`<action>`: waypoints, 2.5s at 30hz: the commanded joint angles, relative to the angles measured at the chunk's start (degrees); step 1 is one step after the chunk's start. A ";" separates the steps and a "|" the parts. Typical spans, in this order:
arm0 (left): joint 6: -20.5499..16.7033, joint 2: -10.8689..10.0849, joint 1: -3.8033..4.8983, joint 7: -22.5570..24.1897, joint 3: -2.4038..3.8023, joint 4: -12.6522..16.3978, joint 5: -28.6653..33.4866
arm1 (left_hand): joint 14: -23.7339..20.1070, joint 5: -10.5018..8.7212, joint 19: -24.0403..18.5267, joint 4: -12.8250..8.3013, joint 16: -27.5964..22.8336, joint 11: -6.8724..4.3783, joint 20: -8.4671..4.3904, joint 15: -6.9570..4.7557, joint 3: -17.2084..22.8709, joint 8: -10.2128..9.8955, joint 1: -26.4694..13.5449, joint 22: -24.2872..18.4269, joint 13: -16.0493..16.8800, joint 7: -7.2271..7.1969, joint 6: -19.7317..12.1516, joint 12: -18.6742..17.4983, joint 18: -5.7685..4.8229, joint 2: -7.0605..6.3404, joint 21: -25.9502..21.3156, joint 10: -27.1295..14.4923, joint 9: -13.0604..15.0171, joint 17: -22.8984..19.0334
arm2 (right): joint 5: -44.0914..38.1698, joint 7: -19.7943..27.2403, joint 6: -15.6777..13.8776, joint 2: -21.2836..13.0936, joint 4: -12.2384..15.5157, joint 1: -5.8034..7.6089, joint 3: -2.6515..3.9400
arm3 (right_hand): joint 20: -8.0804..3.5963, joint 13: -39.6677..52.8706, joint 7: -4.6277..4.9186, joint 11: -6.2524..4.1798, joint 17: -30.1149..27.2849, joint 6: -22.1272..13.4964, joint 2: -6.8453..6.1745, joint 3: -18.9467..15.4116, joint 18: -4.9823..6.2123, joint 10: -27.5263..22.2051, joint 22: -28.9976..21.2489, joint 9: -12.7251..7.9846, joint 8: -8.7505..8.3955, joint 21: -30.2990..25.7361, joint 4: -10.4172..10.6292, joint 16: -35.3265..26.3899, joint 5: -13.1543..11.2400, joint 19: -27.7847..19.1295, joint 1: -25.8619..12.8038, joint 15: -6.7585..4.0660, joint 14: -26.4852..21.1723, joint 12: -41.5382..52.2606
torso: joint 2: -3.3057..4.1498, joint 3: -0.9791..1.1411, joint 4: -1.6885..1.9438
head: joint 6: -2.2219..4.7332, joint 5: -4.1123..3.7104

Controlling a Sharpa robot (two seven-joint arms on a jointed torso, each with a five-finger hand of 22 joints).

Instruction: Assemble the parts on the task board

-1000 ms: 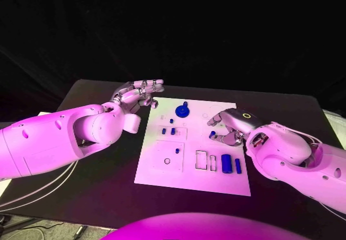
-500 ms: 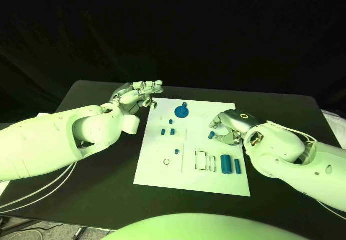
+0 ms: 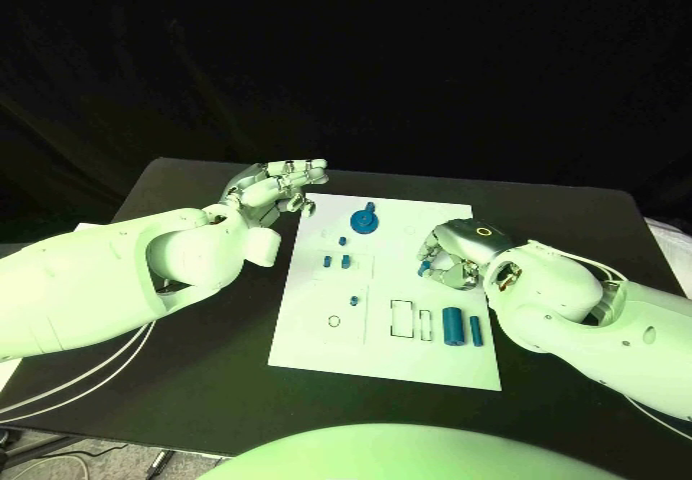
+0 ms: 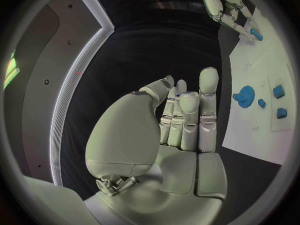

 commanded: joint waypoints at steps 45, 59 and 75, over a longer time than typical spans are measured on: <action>2.03 0.27 -0.34 -0.36 0.02 -0.27 -1.00 | -0.50 0.36 -0.12 -0.47 -0.07 0.05 0.09 0.11 -0.15 0.30 0.40 -0.06 0.09 0.32 -0.16 0.53 0.64 0.47 -0.30 -0.35 -0.12 -0.15 | 5.26 3.03 -11.49 -1.15 5.67 -0.12 0.99 | 0.72 0.07 0.84 -0.07 1.47 5.29 1.88 5.28 0.57 6.51 1.68 0.88 0.93 0.96 -2.02 1.76 0.44 0.97 2.49 0.89 1.95 -1.17 | -0.14 -0.12 0.04 | 0.12 -0.59; 2.30 1.36 -0.40 -0.44 0.02 -0.78 -1.01 | -0.52 0.37 -0.11 -0.53 -0.04 0.07 0.09 0.11 -0.15 0.31 0.46 -0.07 0.11 0.34 -0.19 0.61 0.64 0.53 -0.33 -0.43 -0.15 -0.17 | 8.51 6.54 -9.17 6.83 6.32 -3.47 0.43 | 0.75 0.03 1.24 0.19 1.43 5.01 1.73 5.98 0.62 6.43 1.49 0.84 0.52 0.83 -2.54 1.81 0.70 0.83 2.52 1.07 1.89 -1.89 | -0.08 -0.13 0.15 | -0.22 0.89; 2.38 2.11 -0.71 -0.34 0.01 -1.48 -1.01 | -0.52 0.37 -0.11 -0.53 -0.04 0.07 0.09 0.11 -0.15 0.31 0.46 -0.07 0.11 0.34 -0.19 0.61 0.64 0.53 -0.33 -0.43 -0.15 -0.17 | 8.92 8.55 -4.79 11.42 2.99 -4.95 -2.17 | 0.79 0.04 1.42 0.32 1.28 4.91 1.73 6.28 0.69 6.42 1.22 0.83 0.34 0.64 -2.91 1.76 0.85 0.68 2.50 1.17 1.84 -2.24 | -0.01 -0.02 0.04 | -1.01 1.81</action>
